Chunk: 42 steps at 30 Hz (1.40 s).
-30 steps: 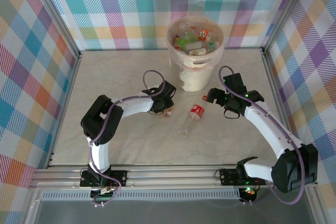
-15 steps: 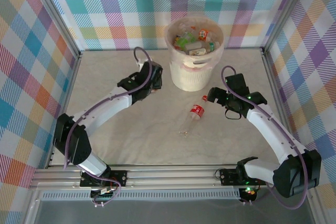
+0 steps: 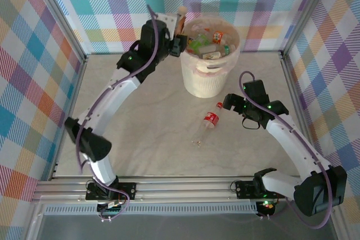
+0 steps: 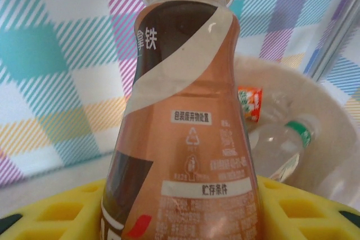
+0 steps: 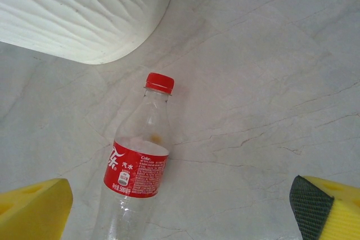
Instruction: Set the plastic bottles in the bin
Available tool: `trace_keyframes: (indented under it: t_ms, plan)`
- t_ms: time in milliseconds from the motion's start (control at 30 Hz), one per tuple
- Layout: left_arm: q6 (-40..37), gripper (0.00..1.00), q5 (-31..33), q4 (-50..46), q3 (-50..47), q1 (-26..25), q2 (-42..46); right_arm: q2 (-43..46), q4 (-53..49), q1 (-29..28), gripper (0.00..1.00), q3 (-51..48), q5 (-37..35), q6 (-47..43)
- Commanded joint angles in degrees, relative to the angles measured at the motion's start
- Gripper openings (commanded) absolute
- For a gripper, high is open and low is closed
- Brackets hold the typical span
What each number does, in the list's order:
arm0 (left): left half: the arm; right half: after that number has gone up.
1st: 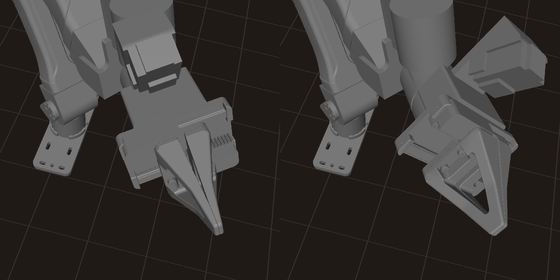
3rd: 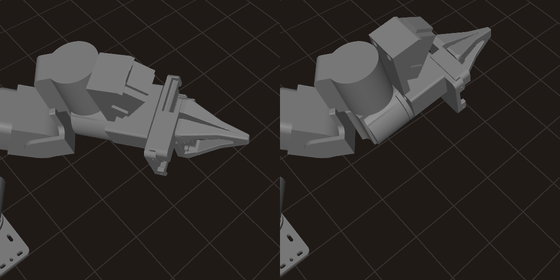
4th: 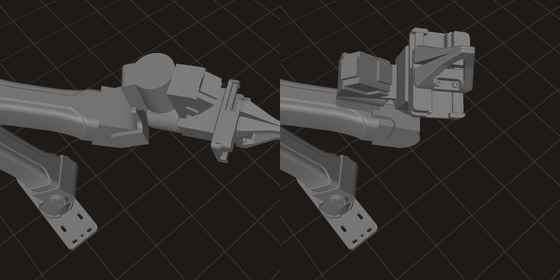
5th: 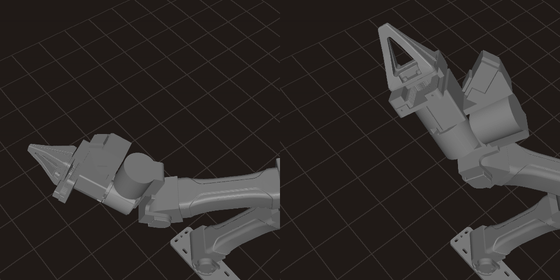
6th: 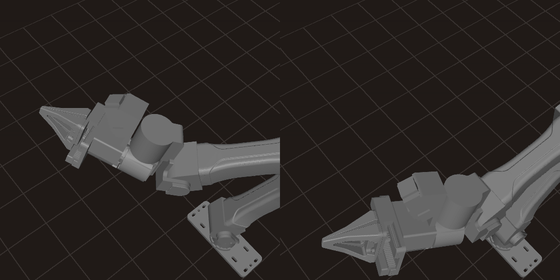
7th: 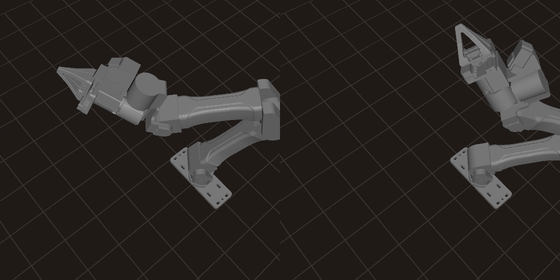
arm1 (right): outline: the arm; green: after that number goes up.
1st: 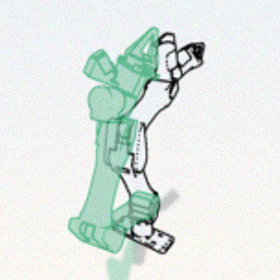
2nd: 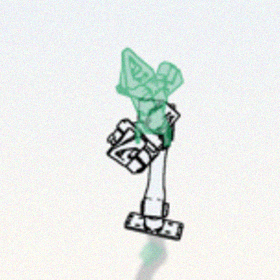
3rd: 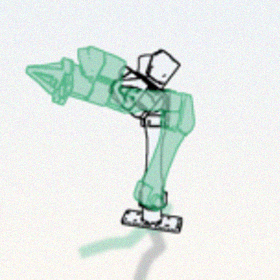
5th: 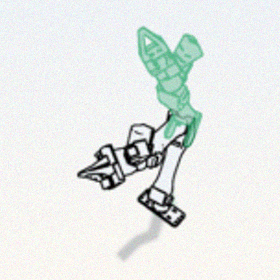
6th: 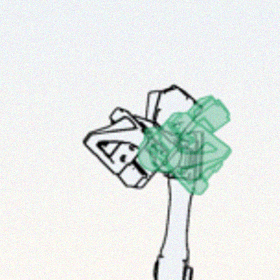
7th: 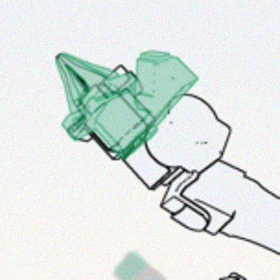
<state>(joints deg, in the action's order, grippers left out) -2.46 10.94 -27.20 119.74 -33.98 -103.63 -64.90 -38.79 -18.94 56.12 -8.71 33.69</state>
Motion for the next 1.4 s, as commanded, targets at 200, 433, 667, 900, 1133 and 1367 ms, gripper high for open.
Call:
trace_keyframes:
  t_ms: [200,433,667,900,1133,1367]
  plan:
    - [-5.00,0.38,-7.10,-10.14,33.25,0.89,-22.82,0.37,0.28,-0.17,1.00,-0.72,0.65,0.67]
    - [-5.63,0.39,-7.02,-3.37,35.28,1.74,-27.72,0.07,1.52,-0.21,1.00,-1.71,2.70,1.09]
    - [-4.62,0.41,-7.34,-4.47,35.30,2.68,-30.06,0.26,1.84,-0.22,1.00,-2.59,2.73,1.46]
    - [-2.71,0.46,-8.11,-6.43,35.31,2.69,-31.45,-0.31,2.55,-0.15,1.00,-2.59,3.79,1.72]
    - [-0.04,0.66,-8.28,-7.96,35.30,2.69,-31.04,-0.31,2.47,-0.16,1.00,-2.68,3.73,1.73]
    - [1.04,0.78,-8.14,-7.52,35.29,2.69,-30.13,0.04,2.66,-0.18,1.00,-2.94,4.05,1.85]
